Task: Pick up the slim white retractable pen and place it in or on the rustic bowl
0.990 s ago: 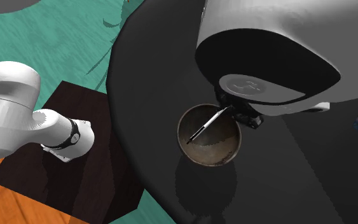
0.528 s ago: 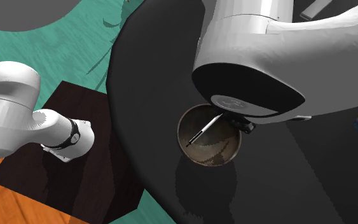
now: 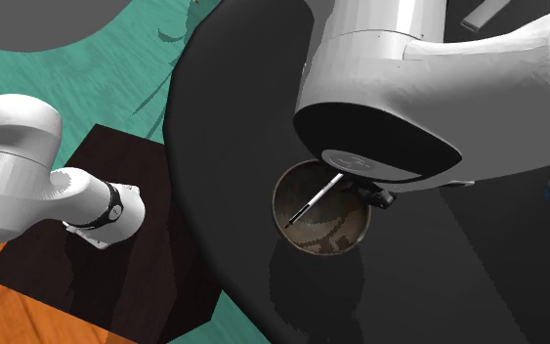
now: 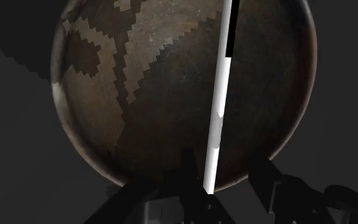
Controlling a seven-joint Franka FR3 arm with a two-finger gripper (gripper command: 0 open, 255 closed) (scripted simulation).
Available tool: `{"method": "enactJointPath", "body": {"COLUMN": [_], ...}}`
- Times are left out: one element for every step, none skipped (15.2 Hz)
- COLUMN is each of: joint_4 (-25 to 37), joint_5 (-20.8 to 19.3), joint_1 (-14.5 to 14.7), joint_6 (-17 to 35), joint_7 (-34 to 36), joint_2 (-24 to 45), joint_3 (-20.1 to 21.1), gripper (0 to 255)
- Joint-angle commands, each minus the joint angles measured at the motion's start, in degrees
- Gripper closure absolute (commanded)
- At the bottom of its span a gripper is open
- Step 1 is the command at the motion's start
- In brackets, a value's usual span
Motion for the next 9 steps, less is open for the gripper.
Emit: {"method": "enactJointPath", "body": {"joint_4": [0.00,0.00,0.00,0.00,0.00,1.84,3.78,5.82,7.50], "joint_5": [0.00,0.00,0.00,0.00,0.00,-0.15,-0.27,-0.37,-0.42], "joint_1": [0.00,0.00,0.00,0.00,0.00,-0.22,-0.44,-0.67,-0.86], "joint_6": [0.00,0.00,0.00,0.00,0.00,-1.88,-3.79,-5.72,-7.26], "joint_7": [0.00,0.00,0.00,0.00,0.00,0.11,0.21,0.30,0.36], "joint_2": [0.00,0.00,0.00,0.00,0.00,-0.02,0.04,0.18,0.35], "joint_3": [0.00,0.00,0.00,0.00,0.00,-0.17,-0.34,-0.50,-0.63], "gripper": [0,0,0,0,0,0,0,0,0]}}
